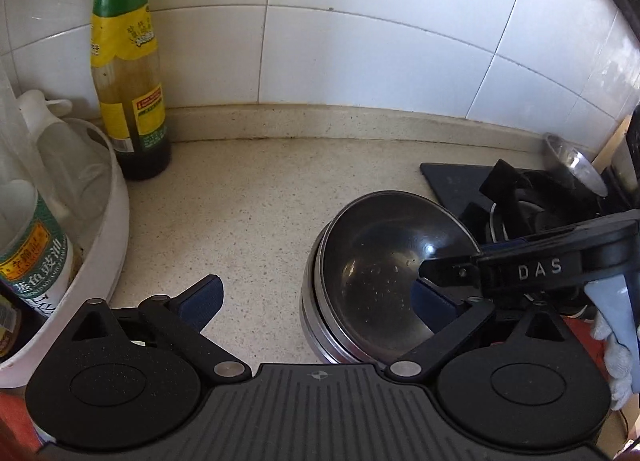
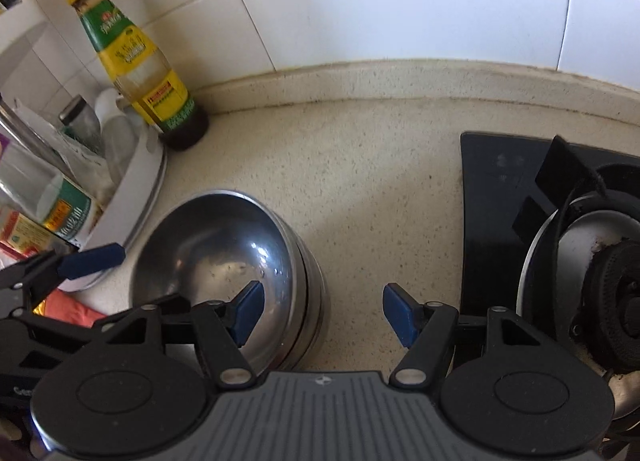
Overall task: Organize plates and bowls
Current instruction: 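Lower both grippers to the rim of the nested steel bowls, then grip the nested steel bowls by the rim with both grippers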
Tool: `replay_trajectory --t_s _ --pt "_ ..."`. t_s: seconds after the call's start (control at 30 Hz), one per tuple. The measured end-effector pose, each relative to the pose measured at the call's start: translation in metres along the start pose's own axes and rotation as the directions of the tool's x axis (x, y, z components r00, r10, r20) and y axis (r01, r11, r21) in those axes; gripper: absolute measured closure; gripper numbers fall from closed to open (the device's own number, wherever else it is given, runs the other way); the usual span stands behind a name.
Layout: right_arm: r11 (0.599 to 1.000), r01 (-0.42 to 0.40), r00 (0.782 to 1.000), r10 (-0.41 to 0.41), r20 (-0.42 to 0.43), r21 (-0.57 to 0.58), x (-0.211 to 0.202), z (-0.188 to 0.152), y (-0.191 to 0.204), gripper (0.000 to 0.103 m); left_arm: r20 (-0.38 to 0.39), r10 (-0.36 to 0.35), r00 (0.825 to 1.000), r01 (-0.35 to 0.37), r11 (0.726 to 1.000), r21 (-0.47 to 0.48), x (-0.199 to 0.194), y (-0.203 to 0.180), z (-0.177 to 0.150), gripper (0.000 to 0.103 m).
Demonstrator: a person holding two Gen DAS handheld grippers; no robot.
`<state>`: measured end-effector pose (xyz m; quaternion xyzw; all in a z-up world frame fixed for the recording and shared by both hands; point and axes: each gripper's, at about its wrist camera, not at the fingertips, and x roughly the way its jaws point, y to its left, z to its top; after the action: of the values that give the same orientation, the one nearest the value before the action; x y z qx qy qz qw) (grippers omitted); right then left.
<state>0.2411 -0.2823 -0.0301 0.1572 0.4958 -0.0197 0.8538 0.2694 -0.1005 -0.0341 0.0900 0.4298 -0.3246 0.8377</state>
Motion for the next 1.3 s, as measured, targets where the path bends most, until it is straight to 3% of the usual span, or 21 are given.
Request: replay_trajectory --t_s 0.4,0.7,1.1,1.23,1.3 --pt "1.000 -0.011 0.999 0.011 -0.046 -0.018 0.011 0.005 -0.001 0.034 -0.075 0.087 0.993 -0.087 0.996 0.003 0.025 0.002 -0.001 0.009" --pt "0.995 -0.098 0.993 0.098 -0.070 0.003 0.023 0.006 0.004 0.034 -0.103 0.045 0.994 -0.044 0.999 0.017 0.033 -0.001 -0.002 0.012" --pt "0.984 -0.159 0.984 0.165 -0.073 0.078 0.030 0.004 -0.010 0.033 -0.090 0.056 0.994 -0.053 0.998 0.034 0.033 -0.002 -0.001 0.011" --pt "0.987 -0.141 0.987 0.146 -0.065 0.081 0.033 0.001 -0.013 0.014 -0.079 0.059 0.995 -0.057 0.998 0.024 0.035 0.001 -0.005 0.003" --pt "0.977 -0.169 0.982 0.178 -0.060 0.127 0.035 0.000 -0.020 0.017 -0.080 0.029 0.996 -0.030 0.999 -0.014 0.039 0.011 -0.006 0.000"
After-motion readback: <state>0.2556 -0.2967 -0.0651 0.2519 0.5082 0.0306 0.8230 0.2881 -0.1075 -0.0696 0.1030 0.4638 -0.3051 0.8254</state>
